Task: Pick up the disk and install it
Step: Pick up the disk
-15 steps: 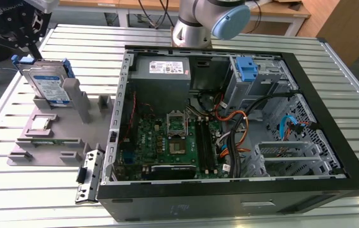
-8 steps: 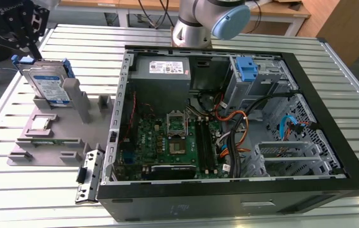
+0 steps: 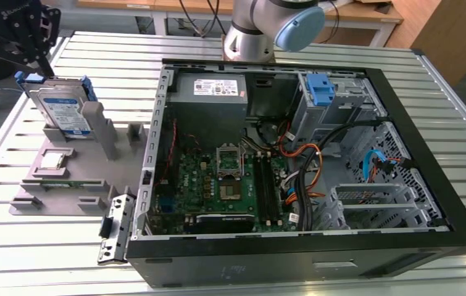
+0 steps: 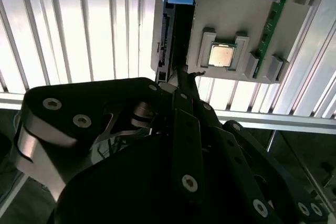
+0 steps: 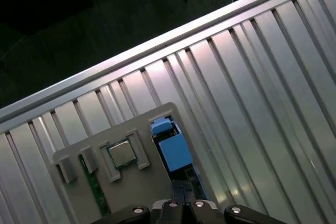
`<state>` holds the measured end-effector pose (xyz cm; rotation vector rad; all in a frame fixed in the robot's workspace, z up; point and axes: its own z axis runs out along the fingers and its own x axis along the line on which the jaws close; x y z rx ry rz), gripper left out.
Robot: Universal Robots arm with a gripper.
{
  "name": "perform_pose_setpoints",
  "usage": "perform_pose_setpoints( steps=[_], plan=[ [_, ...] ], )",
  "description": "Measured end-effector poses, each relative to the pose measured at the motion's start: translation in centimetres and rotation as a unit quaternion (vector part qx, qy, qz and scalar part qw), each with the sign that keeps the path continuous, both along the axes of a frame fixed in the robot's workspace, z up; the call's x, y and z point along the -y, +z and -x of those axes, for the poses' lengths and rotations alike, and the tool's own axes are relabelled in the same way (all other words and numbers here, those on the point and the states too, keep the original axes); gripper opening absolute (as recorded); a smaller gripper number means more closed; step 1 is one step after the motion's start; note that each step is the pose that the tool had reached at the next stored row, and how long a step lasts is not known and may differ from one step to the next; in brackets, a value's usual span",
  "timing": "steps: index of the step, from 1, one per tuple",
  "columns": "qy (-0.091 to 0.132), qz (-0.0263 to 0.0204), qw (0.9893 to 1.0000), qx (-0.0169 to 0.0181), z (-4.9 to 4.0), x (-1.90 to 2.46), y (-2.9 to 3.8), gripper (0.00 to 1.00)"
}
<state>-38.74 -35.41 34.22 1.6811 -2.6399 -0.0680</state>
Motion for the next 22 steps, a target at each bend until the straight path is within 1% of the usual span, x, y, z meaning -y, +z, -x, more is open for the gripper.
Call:
perform_pose_setpoints(
  steps=[3, 6, 9, 13, 14, 18, 22],
  plan=[
    [0.027, 0.0, 0.9996, 0.0, 0.0, 0.0, -0.02, 0.1],
    [0.054, 0.0, 0.9985, 0.0, 0.0, 0.0, -0.04, 0.1],
    [0.081, 0.0, 0.9967, 0.0, 0.0, 0.0, -0.07, 0.1],
    [0.116, 0.0, 0.9932, 0.0, 0.0, 0.0, -0.1, 0.1],
    [0.12, 0.0, 0.9927, 0.0, 0.0, 0.0, -0.1, 0.1],
    [0.121, 0.0, 0.9926, 0.0, 0.0, 0.0, -0.12, 0.1],
    [0.124, 0.0, 0.9923, 0.0004, -0.01, -0.01, -0.22, 0.1]
  ],
)
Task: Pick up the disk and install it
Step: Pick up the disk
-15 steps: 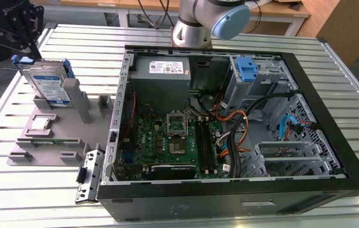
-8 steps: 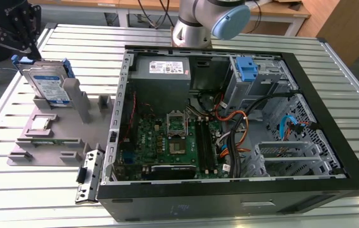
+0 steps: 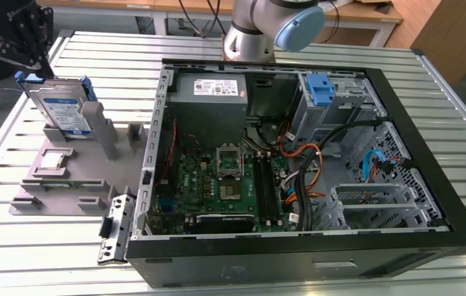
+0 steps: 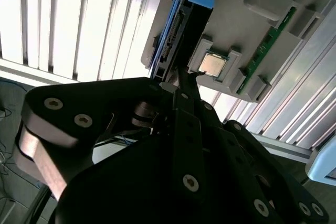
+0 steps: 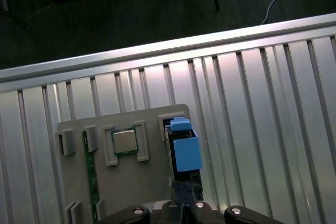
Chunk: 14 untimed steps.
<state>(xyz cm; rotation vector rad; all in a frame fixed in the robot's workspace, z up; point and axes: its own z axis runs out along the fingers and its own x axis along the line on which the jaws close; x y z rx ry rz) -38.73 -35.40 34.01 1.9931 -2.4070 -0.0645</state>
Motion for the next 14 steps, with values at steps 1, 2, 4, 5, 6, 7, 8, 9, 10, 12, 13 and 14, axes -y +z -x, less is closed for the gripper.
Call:
perform_pose_setpoints(
  steps=[1, 2, 4, 5, 6, 7, 8, 9, 10, 12, 13, 14],
  plan=[
    [0.0, 0.0, 1.0, 0.0, -0.06, 0.0, -0.02, 0.1],
    [0.001, 0.0, 1.0, 0.0, -0.12, 0.0, -0.03, 0.1],
    [0.001, 0.0, 1.0, 0.0, -0.25, 0.0, -0.06, 0.1],
    [0.001, 0.0, 1.0, 0.0001, -0.27, 0.0, -0.09, 0.1],
    [0.001, 0.0, 1.0, 0.0001, -0.28, 0.0, -0.14, 0.1],
    [0.001, 0.0, 1.0, 0.0, -0.29, 0.0, -0.2, 0.1],
    [0.001, 0.0, 1.0, -0.0001, -0.29, 0.0, -0.25, 0.1],
    [0.001, 0.0, 1.0, 0.0, -0.3, 0.0, -0.31, 0.1],
    [0.002, 0.0, 1.0, -0.0001, -0.32, 0.0, -0.35, 0.1],
    [0.006, 0.0, 1.0, 0.0, -0.38, -0.01, -0.41, 0.1],
    [0.009, 0.0, 1.0, 0.0, -0.41, -0.02, -0.42, 0.1],
    [0.012, -0.0001, 0.9999, 0.0001, -0.42, -0.02, -0.44, 0.1]
  ],
)
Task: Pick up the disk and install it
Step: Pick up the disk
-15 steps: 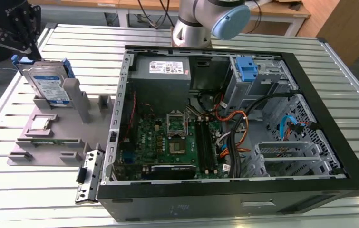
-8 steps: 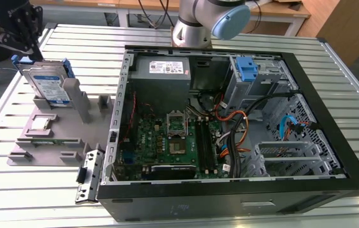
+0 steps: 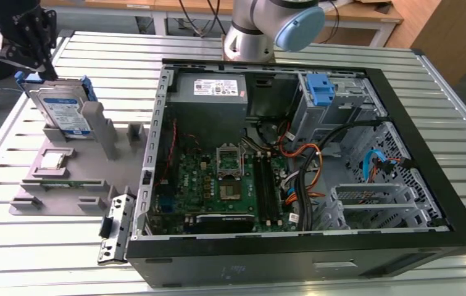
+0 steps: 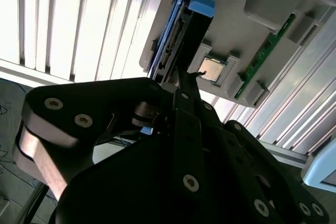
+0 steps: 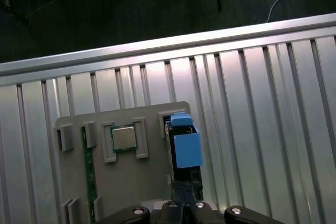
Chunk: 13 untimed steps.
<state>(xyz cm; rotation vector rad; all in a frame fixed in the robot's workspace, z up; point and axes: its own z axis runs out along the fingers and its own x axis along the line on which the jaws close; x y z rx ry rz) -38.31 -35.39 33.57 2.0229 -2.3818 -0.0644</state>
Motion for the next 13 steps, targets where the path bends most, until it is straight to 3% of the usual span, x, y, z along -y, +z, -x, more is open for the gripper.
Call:
perform_pose_setpoints(
  steps=[3, 13],
  plan=[
    [0.012, -0.0039, 0.9999, -0.0001, -0.01, 0.0, 0.0, 0.1],
    [0.031, -0.0098, 0.9995, 0.0027, 0.0, 0.0, -0.17, 0.1]
  ],
)
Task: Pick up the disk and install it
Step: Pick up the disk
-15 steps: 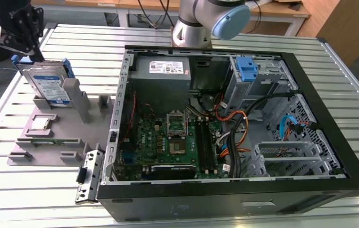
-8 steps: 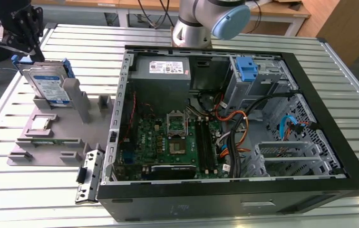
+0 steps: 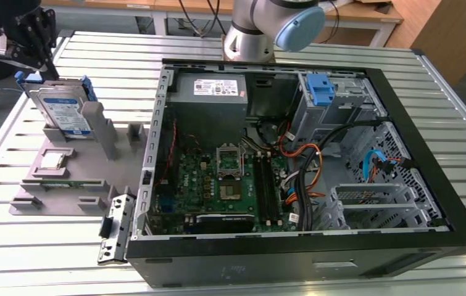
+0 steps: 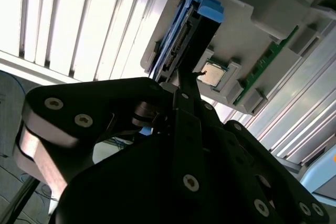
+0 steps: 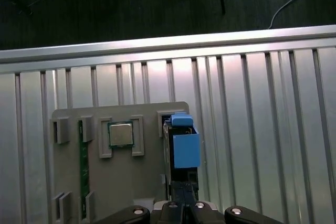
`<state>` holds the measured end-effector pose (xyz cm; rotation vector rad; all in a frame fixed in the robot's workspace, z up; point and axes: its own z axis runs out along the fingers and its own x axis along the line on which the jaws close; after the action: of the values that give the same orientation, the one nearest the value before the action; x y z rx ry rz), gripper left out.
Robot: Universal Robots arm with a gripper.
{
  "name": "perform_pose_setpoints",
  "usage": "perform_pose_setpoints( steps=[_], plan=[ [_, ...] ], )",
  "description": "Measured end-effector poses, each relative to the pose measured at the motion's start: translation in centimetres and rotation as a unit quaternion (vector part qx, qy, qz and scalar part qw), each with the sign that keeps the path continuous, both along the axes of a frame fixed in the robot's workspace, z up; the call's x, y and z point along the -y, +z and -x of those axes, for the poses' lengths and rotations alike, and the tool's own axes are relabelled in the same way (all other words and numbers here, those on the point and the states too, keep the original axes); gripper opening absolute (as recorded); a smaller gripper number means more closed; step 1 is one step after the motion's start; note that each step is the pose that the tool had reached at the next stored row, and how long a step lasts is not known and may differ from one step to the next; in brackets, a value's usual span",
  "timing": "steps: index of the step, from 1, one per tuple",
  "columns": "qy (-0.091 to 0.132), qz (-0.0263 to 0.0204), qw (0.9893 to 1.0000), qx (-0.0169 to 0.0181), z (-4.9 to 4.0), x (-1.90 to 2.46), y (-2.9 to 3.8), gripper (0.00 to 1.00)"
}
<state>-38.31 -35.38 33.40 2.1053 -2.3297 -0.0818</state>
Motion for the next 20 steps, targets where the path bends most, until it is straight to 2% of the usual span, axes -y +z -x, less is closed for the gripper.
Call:
perform_pose_setpoints(
  steps=[14, 15, 17, 20],
  plan=[
    [0.001, 0.0001, 1.0, 0.0001, 0.0, 0.0, -0.15, 0.1],
    [0.001, -0.0005, 1.0, 0.0, 0.01, 0.0, -0.16, 0.1],
    [0.001, -0.0045, 1.0, 0.0002, 0.01, 0.0, -0.17, 0.1],
    [0.001, -0.0047, 1.0, 0.0001, 0.02, 0.0, -0.16, 0.1]
  ],
)
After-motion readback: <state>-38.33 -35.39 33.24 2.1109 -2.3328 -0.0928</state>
